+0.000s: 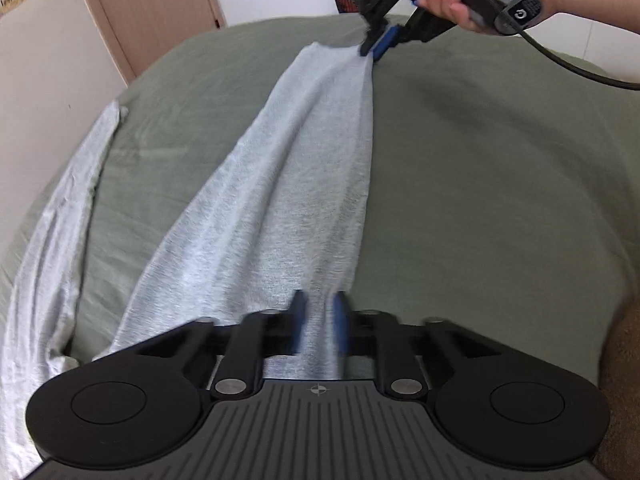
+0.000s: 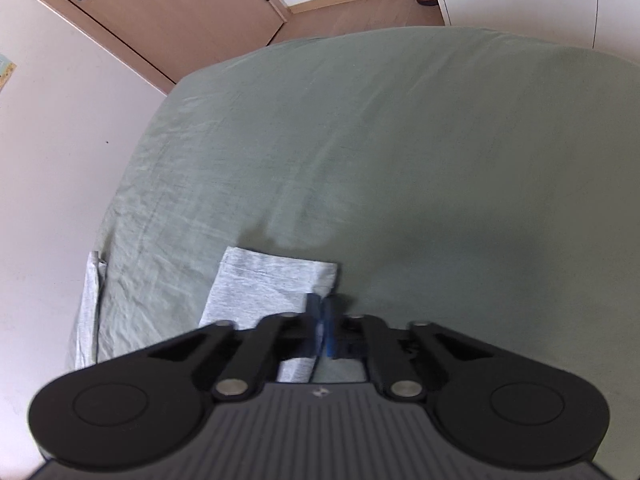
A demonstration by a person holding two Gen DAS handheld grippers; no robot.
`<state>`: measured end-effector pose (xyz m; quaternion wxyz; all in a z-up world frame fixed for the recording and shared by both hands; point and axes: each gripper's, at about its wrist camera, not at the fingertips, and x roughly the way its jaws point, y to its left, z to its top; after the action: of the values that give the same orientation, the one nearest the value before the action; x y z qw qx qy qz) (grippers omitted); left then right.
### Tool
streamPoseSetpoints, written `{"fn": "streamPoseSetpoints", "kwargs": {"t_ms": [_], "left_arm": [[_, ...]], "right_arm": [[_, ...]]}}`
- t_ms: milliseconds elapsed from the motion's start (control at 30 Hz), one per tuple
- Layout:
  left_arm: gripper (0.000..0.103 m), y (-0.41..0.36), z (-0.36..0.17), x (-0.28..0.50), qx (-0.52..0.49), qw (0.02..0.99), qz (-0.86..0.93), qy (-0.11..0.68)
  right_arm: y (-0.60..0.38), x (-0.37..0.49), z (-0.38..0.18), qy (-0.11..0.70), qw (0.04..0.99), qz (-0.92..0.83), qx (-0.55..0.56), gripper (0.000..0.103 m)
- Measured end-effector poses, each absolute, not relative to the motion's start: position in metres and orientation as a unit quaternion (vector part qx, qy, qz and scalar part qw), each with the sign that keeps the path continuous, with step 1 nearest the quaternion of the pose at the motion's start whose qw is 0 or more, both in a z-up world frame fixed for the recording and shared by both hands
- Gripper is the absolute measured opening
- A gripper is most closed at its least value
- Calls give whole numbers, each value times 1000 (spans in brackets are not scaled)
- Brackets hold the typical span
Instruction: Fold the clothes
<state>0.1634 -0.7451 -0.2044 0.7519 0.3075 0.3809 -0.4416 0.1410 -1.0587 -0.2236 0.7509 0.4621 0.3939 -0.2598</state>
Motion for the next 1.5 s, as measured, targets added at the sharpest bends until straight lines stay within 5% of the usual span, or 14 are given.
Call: {"fn": "streamPoseSetpoints", "kwargs": {"t_ms": [367, 567, 667, 733, 767, 967, 1300, 1500], "left_arm": [[6, -729, -192, 176, 246, 691, -534, 421], [47, -733, -206, 165, 250, 670, -548, 434], [51, -728, -200, 163, 232, 659, -571, 431], [51, -715, -192, 174, 199, 657, -579, 439], [51, -708, -189, 181, 189, 664, -575, 440], [51, -666, -189, 249, 164, 719, -496, 458], [51, -659, -218, 309, 153, 689, -502, 500], [51, -673, -227, 299, 162, 666, -523, 507]], "right_arm": [[-1058, 136, -205, 436, 744, -282, 421, 2], [-1049, 132, -210, 453, 752, -328, 348, 13], [-1053, 137, -190, 420, 800, -277, 328, 30], [-1053, 147, -181, 415, 821, -220, 325, 66], [-1049, 157, -176, 420, 831, -189, 311, 68], [-1018, 209, -174, 477, 852, -121, 176, 68], [-1008, 243, -208, 524, 836, -90, 135, 58], [-1014, 233, -216, 538, 828, -70, 142, 31]]}}
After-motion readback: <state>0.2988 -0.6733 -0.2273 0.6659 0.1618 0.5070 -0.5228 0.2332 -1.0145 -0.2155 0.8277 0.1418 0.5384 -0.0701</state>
